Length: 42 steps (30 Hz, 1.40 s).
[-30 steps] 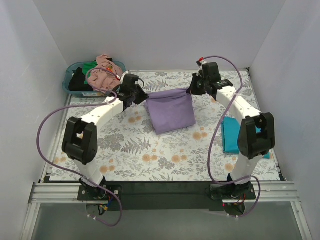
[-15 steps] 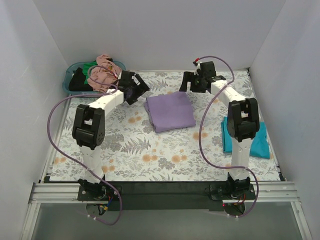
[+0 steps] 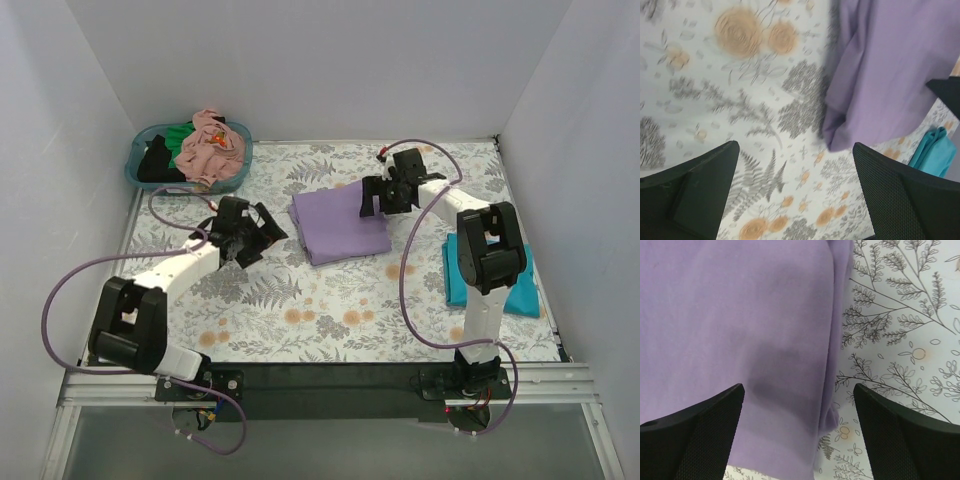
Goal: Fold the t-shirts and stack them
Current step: Neatly place the folded tshirt to the corner
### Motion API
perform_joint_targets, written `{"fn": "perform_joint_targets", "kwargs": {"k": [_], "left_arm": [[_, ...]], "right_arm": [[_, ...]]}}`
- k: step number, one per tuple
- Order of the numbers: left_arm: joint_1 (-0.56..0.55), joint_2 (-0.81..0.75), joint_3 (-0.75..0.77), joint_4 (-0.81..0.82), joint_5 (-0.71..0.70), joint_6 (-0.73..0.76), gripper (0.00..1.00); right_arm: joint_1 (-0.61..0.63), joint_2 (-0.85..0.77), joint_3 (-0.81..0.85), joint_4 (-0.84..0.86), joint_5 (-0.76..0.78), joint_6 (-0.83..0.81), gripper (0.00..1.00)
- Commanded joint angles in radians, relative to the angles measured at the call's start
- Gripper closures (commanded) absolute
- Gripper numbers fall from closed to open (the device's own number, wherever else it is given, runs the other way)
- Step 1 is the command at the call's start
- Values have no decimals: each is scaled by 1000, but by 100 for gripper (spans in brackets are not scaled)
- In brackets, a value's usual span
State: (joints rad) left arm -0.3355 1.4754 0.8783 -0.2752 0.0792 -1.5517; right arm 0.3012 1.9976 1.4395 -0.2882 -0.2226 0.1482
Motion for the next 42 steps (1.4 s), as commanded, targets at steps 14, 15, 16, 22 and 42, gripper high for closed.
{"fn": "perform_joint_targets", "kwargs": {"k": [14, 15, 16, 22, 42], "left_arm": [[-14, -426, -219, -102, -32, -61, 2], [-14, -438, -229, -113, -30, -62, 2], [-16, -452, -234, -119, -30, -62, 2], [-16, -543, -268, -163, -22, -67, 2], [-14, -626, -274, -217, -36, -35, 2]], "right_arm": [[136, -6, -154, 30, 213, 82, 68], [144, -14, -174, 34, 218, 91, 71], [151, -35, -192, 37, 267, 118, 80], [184, -173, -365, 66, 382, 172, 98], [136, -677, -551, -312, 836, -28, 99]]}}
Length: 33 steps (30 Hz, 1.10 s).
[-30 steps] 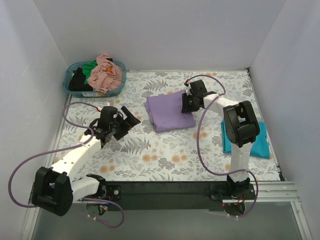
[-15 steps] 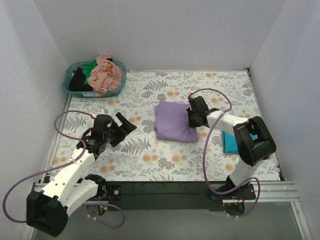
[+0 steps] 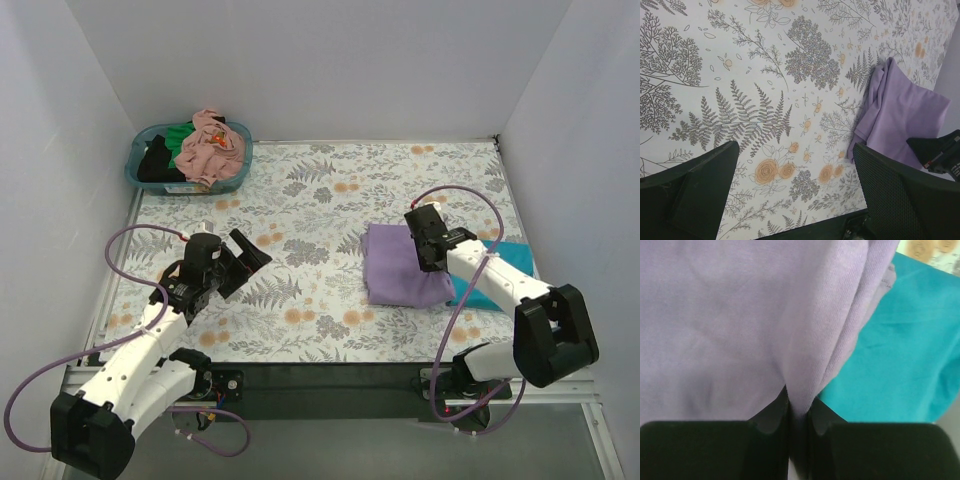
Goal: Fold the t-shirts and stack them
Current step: Neatly place the folded tshirt to the corner
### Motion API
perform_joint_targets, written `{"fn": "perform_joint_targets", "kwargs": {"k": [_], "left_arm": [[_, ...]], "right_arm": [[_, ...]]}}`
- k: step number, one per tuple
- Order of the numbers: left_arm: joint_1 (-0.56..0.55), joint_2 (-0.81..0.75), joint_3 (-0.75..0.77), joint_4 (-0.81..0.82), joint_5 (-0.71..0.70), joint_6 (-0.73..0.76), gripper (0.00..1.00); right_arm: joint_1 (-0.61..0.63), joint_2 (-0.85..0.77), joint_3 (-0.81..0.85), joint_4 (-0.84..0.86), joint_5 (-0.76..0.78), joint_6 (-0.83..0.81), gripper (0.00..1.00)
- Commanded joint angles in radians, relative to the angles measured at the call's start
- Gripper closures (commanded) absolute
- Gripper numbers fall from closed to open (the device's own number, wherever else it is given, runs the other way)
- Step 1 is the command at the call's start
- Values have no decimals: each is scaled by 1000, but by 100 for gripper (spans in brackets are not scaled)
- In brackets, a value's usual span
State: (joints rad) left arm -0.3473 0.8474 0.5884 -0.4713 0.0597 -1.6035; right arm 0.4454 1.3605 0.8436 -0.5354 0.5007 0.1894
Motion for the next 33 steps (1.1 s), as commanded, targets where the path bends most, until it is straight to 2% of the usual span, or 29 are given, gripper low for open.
{"fn": "perform_joint_targets", "kwargs": {"k": [1, 7, 14, 24, 33], "left_arm": [[-2, 7, 24, -21, -18, 20, 2], [-4, 33, 50, -23, -24, 25, 2], [-2, 36, 65, -32, -37, 39, 2], [-2, 50, 67, -20, -34, 39, 2], [-2, 44, 62, -18, -46, 36, 2]], "right_arm": [[-11, -53, 52, -70, 136, -83, 99], [-39, -113, 127, -156, 179, -151, 99], [-88, -170, 199, -196, 141, -217, 99], [-145, -167, 322, -328, 167, -237, 99], [-185, -176, 393, -353, 122, -275, 99]]}}
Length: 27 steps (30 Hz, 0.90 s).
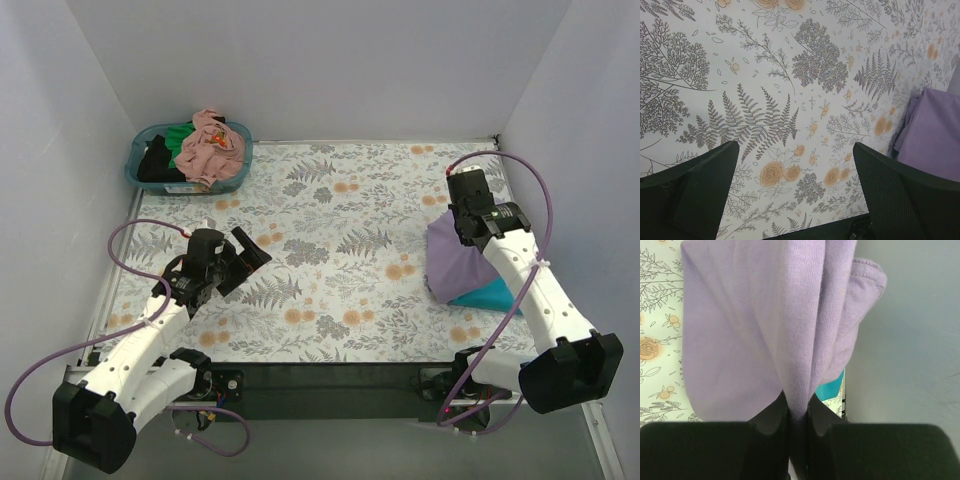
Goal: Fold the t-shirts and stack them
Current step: Neatly place the folded tshirt to the corner
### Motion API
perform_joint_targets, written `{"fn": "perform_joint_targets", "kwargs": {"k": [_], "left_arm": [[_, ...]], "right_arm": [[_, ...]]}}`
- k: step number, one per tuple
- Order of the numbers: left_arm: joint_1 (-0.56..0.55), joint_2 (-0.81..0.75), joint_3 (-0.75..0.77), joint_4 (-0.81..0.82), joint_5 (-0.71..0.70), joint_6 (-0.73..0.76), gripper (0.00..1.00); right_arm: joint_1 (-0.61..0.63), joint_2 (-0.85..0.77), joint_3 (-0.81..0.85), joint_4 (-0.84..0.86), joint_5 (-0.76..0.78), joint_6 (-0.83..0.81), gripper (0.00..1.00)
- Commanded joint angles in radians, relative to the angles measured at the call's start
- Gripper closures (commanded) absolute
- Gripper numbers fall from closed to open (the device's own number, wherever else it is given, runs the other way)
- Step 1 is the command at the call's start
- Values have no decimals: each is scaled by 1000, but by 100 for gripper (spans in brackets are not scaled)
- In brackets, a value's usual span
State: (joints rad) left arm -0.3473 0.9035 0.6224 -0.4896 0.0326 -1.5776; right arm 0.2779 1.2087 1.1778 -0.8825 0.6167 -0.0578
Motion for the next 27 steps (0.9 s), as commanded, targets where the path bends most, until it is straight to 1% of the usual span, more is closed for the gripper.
{"fn": "perform_joint_targets", "kwargs": {"k": [1, 9, 11, 13, 18, 22, 24, 25, 26, 27], "left_arm": [[-4, -12, 28, 0, -19, 10, 2], [-2, -2, 28, 5, -20, 7, 2], [-2, 3, 30, 5, -19, 8, 2], [-2, 9, 31, 3, -19, 8, 2], [-2, 11, 30, 3, -17, 8, 2], [-2, 8, 22, 3, -19, 7, 2], [-4, 9, 20, 2, -19, 5, 2], [-2, 9, 20, 2, -20, 5, 2], [-2, 14, 19, 0, -19, 5, 2], [-4, 14, 20, 0, -20, 4, 2]], "right_arm": [[-25, -24, 63, -6, -6, -30, 99], [-112, -11, 53, -3, -29, -47, 99], [-135, 6, 33, -3, 17, -43, 99], [-149, 46, 19, -4, 121, -33, 99], [-232, 181, -13, -1, 120, 4, 99], [-261, 276, -52, 42, 208, 45, 99], [-298, 325, -61, 56, 215, 53, 99], [-307, 340, -67, 59, 254, 123, 83], [-331, 356, -69, 59, 268, 142, 69], [-344, 385, -70, 62, 273, 160, 45]]}}
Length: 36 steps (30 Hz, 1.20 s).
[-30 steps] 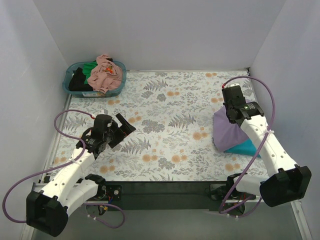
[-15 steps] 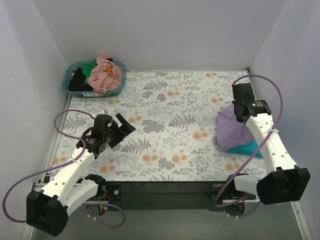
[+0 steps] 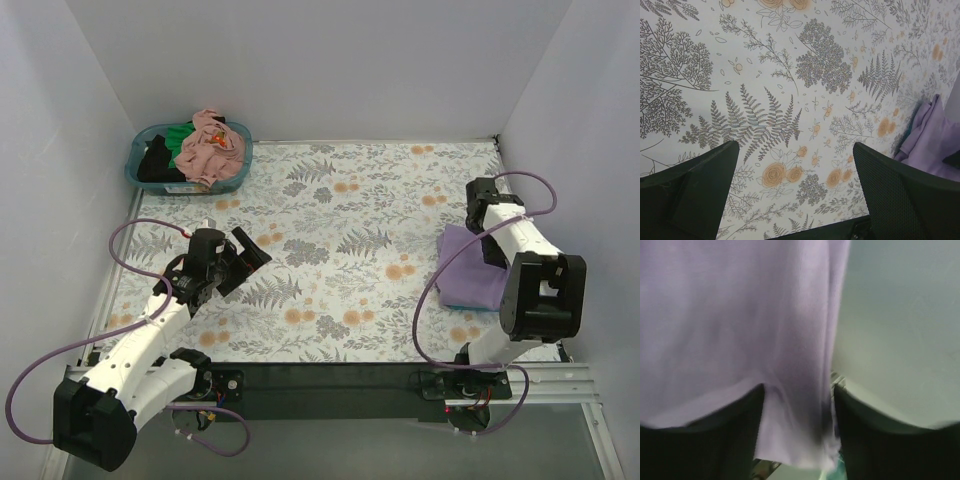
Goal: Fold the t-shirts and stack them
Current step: Neatly place the folded tshirt to the corner
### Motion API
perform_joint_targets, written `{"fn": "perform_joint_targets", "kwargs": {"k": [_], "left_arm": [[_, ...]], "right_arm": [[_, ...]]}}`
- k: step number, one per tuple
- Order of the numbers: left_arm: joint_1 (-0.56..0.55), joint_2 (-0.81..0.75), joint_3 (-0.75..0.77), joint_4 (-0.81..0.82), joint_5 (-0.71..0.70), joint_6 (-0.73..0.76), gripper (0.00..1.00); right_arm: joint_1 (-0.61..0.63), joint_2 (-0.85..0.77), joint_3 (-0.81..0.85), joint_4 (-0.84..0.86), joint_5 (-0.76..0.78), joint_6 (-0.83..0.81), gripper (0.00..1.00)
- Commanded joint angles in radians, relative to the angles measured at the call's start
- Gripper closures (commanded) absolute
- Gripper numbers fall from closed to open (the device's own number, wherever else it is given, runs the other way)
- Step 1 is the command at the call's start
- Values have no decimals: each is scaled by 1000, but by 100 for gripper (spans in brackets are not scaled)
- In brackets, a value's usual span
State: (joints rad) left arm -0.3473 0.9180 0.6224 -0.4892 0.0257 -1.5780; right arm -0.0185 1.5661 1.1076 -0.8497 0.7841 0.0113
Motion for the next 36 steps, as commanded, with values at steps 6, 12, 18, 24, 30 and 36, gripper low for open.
{"fn": "perform_joint_targets", "kwargs": {"k": [6, 12, 18, 24, 30, 36], "left_arm": [[-2, 1, 25, -9, -50, 4, 2], [-4, 2, 26, -18, -66, 0, 2], [-2, 27, 74, -58, -84, -14, 2], [-2, 18, 120, -110, -133, -37, 2], [-4, 25, 139, -121, -171, -30, 2], [-2, 25, 161, -69, -99, -16, 2]], "right_arm": [[-67, 80, 12, 24, 198, 219, 2], [-60, -63, 26, 46, 22, 233, 2], [-38, -370, -136, 316, -727, 119, 2], [161, -667, -397, 532, -924, 217, 2], [495, -756, -589, 655, -807, 384, 2], [509, -836, -724, 802, -881, 447, 2]]}}
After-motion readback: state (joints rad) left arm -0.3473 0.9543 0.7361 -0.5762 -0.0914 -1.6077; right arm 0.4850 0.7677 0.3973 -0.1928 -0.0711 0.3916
